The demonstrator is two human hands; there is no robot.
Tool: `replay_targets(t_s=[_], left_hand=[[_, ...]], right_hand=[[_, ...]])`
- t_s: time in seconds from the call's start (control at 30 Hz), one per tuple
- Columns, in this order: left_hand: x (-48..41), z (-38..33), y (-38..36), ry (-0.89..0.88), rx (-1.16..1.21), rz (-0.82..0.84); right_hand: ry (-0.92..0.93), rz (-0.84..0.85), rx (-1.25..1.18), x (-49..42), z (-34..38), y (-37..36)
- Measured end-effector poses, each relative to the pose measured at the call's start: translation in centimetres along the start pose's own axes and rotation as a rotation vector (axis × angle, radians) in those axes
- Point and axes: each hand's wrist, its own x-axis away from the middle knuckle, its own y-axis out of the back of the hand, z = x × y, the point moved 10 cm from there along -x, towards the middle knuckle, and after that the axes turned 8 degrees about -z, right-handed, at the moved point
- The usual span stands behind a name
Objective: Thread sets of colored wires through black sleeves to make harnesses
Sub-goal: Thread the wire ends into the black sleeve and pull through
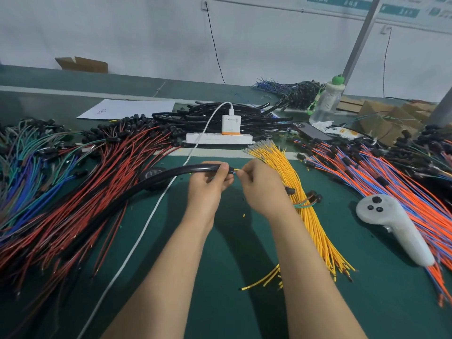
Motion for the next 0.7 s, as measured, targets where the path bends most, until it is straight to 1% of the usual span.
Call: replay_targets(t_s=[0.13, 0.23, 0.33, 0.6, 0.7], left_hand=[[0.1, -0.1, -0.1, 0.013, 0.033, 0.008], [0.2, -0.1, -0.1, 0.029, 0.061, 0.013], [0.2, 0.1, -0.1, 0.04, 0.063, 0.01], [0.1, 0.2, 0.0, 0.045, 0.071, 0.001], [0.1, 0.2, 0.0, 0.041, 0.069, 0.003]], right_hand=[[-0.009, -0.051, -0.048, 0.0, 0.0, 0.3], [-0.017, -0.068, -0.2, 0.2, -0.4, 0.8], [-0.067, -0.043, -0.325, 0.2, -1.2, 1.2], [-0.162, -0.058, -0.365, 0.1, -2.2, 0.8], [-0.165, -0.058, -0.385, 0.1, -2.2, 0.7]])
